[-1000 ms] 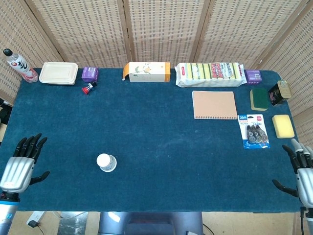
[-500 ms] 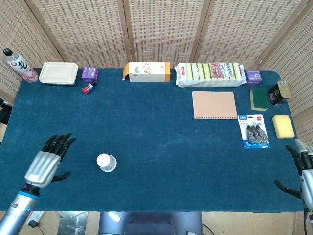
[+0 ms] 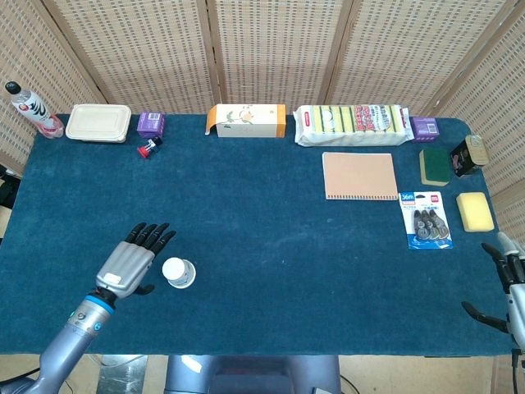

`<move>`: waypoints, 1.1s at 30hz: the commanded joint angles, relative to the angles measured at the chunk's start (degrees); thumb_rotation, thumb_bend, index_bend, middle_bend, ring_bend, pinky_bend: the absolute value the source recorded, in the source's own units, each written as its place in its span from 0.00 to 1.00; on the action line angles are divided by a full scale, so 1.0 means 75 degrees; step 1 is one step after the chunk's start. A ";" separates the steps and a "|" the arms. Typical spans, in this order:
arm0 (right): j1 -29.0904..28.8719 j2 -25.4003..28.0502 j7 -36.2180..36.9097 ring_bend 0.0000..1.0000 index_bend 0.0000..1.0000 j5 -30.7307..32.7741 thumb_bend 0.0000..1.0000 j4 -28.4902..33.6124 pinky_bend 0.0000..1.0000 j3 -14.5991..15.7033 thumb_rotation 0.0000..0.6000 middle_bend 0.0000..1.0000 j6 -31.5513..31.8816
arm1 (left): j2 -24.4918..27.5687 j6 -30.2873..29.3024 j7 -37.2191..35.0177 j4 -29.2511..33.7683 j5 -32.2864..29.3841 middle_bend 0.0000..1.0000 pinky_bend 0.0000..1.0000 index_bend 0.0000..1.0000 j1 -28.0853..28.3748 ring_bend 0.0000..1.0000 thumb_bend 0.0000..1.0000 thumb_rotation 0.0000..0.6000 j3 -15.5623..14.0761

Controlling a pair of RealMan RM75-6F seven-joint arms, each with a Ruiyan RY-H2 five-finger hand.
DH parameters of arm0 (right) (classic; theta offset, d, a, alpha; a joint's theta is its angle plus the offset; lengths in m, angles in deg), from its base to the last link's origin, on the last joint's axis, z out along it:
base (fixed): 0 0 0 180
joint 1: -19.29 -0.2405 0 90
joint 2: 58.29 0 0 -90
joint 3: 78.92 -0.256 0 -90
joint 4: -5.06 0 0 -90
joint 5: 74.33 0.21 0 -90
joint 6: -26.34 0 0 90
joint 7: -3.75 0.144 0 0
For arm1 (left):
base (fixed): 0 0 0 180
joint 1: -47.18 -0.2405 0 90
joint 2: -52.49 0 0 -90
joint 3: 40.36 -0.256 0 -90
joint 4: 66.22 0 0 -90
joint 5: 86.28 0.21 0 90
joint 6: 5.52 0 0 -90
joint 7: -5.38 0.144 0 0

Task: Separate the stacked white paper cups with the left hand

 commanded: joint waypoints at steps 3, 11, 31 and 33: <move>0.0008 0.0028 0.0079 0.00 0.10 0.0010 0.15 -0.0010 0.00 -0.0007 1.00 0.00 0.0009 | -0.0424 0.0150 0.0556 0.0060 -0.0875 0.00 0.00 0.00 0.0449 0.00 0.13 1.00 0.0108; 0.0013 0.0081 0.0211 0.00 0.10 0.0023 0.15 -0.0015 0.00 -0.0012 1.00 0.00 0.0003 | -0.0720 0.0071 0.0609 -0.0112 -0.1320 0.00 0.00 0.09 0.0717 0.00 0.13 1.00 0.0092; -0.0003 0.0139 0.0398 0.00 0.10 -0.0023 0.15 0.0009 0.00 0.0022 1.00 0.00 -0.0056 | -0.0686 -0.0263 0.0713 0.0085 -0.1743 0.00 0.00 0.24 0.1022 0.00 0.23 1.00 -0.0214; -0.0003 0.0143 0.0402 0.00 0.10 -0.0023 0.15 0.0016 0.00 0.0022 1.00 0.00 -0.0055 | -0.0700 -0.0291 0.0709 0.0084 -0.1765 0.00 0.00 0.26 0.1045 0.00 0.23 1.00 -0.0236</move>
